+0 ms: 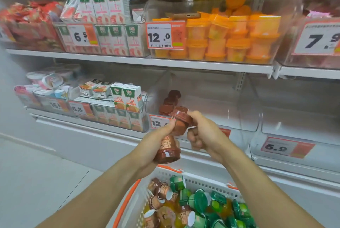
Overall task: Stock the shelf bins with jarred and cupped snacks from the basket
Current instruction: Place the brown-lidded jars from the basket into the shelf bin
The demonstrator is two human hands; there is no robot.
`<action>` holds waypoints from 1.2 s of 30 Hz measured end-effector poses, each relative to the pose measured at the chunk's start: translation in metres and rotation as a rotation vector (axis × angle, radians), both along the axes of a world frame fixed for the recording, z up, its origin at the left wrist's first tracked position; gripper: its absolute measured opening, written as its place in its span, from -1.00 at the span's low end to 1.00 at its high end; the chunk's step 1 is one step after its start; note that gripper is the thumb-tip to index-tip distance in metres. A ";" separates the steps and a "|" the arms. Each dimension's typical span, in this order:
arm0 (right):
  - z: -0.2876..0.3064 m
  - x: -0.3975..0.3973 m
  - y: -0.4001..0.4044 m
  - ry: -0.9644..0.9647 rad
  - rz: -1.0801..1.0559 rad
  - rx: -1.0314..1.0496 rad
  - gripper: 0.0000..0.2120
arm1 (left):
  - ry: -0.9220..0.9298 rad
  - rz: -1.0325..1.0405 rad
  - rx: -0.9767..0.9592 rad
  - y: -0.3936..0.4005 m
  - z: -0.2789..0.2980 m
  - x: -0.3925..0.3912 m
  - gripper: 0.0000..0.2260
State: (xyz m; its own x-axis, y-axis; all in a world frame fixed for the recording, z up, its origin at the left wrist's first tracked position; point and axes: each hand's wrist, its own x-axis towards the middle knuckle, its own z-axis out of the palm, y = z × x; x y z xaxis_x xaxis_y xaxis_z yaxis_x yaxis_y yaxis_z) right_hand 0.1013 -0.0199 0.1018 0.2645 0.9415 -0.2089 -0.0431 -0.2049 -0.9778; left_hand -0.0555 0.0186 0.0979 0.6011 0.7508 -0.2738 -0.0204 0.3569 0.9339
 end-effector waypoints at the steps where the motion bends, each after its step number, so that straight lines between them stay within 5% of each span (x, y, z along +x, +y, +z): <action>1: 0.001 0.002 0.002 0.033 -0.019 0.001 -0.64 | -0.011 0.009 0.013 0.003 -0.001 0.002 -0.62; 8: 0.017 0.027 0.033 0.276 -0.086 0.035 -0.85 | -0.056 0.135 -0.053 0.019 0.000 0.010 -0.65; 16: 0.018 0.087 0.139 -0.080 -0.195 -0.099 -0.77 | -0.057 0.180 -0.211 0.039 -0.014 0.006 -0.53; 22: -0.024 0.107 0.193 -0.502 -0.266 -0.275 -0.85 | -0.051 0.082 -0.348 0.031 -0.020 0.010 -0.80; 27: -0.047 0.107 0.200 -0.563 -0.220 -0.313 -0.78 | -0.018 0.070 -0.407 0.042 -0.033 0.009 -0.61; 36: -0.044 0.103 0.191 -0.658 -0.091 -0.370 -0.73 | -0.121 0.069 -0.484 0.047 -0.031 0.010 -0.68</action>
State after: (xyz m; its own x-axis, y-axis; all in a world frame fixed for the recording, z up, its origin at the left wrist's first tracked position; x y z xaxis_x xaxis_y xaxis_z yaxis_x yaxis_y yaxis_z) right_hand 0.2043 0.1713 0.0576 0.5173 0.8091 -0.2788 0.4931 -0.5481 -0.6756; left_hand -0.0459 0.0651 0.0669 0.6035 0.5941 -0.5318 -0.1571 0.7424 0.6512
